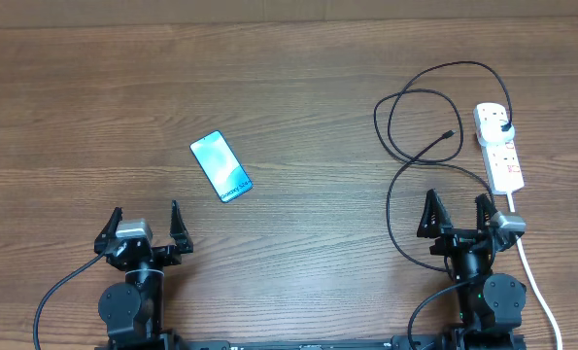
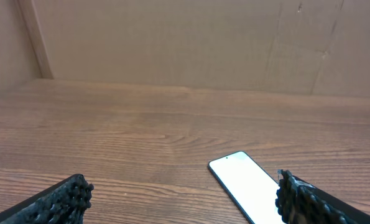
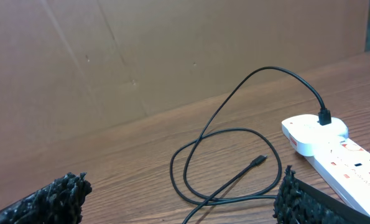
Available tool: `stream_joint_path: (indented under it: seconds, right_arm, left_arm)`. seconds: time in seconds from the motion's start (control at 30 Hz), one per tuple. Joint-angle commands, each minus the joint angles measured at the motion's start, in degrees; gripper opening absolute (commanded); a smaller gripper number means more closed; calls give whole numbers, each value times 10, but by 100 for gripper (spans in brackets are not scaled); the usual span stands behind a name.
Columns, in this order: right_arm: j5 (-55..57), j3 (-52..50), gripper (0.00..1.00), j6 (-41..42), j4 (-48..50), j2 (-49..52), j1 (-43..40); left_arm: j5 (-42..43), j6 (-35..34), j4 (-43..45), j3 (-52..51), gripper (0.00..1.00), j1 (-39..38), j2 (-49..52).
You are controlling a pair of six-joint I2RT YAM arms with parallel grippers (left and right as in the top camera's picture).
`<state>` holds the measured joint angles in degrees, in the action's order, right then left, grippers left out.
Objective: Plug charger to phone and switch on socket
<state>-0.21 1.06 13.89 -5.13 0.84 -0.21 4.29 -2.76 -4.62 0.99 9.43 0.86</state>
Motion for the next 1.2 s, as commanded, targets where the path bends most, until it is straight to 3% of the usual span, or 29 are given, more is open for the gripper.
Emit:
stream_joint_path:
  seconds: [0.0, 1.17]
  right_arm:
    - [-5, -6, 100, -5, 3, -6, 5]
    - [-5, -6, 100, -5, 3, -6, 5]
  left_arm:
    - [-2, 11, 4, -7, 100, -1, -5]
    - [3, 10, 6, -7, 100, -1, -5]
